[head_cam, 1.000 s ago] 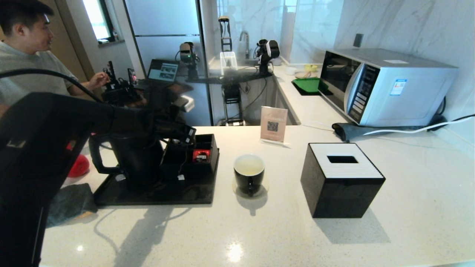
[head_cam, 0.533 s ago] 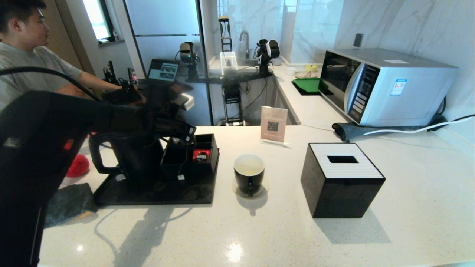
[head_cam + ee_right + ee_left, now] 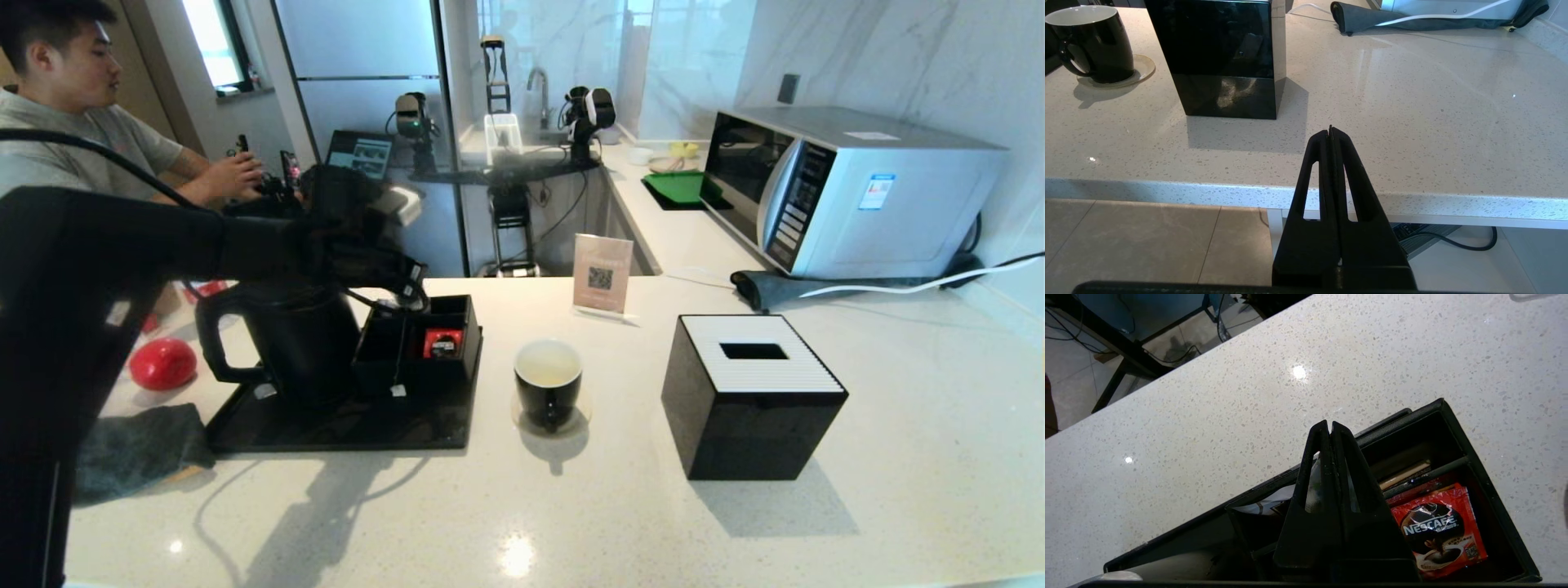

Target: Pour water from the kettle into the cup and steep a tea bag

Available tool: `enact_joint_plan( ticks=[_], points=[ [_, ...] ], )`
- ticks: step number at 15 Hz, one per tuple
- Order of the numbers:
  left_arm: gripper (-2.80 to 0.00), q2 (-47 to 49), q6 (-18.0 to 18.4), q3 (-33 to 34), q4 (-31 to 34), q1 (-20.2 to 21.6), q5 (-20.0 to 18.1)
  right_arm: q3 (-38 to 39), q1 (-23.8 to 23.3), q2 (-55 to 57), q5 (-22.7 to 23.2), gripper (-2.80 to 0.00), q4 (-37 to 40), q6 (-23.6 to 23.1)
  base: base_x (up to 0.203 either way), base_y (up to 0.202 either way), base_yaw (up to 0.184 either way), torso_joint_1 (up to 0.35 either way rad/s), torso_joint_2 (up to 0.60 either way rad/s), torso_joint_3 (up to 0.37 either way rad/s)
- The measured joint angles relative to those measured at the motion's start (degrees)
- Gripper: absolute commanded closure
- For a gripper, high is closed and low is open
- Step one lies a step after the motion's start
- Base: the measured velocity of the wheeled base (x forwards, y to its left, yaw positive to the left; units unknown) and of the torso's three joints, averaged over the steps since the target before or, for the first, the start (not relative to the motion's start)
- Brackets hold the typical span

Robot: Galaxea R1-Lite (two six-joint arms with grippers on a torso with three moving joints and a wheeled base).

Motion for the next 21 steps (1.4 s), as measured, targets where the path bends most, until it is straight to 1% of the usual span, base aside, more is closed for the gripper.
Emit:
enact_joint_plan(
  ticks=[8, 10, 14, 21],
  points=[
    [0.00, -3.40, -0.17, 0.79, -0.38, -1.32, -0.02, 0.00, 0.00, 0.00, 0.00, 0.00, 0.01, -0.03, 0.000, 0.000, 0.000, 0.000, 0.00, 0.000],
    [0.00, -4.50, -0.36, 1.12, -1.32, -1.85, 0.08, 0.00, 0.00, 0.00, 0.00, 0.00, 0.00, 0.00, 0.000, 0.000, 0.000, 0.000, 0.00, 0.000],
    [0.00, -7.32, -2.66, 3.48, -4.23, -3.28, 0.45, 0.00, 0.00, 0.00, 0.00, 0.00, 0.00, -0.01, 0.000, 0.000, 0.000, 0.000, 0.00, 0.000],
    [0.00, -13.84, -2.99, 8.32, -4.32, -4.58, 0.44, 0.00, 0.00, 0.00, 0.02, 0.00, 0.00, -0.01, 0.000, 0.000, 0.000, 0.000, 0.00, 0.000]
  ],
)
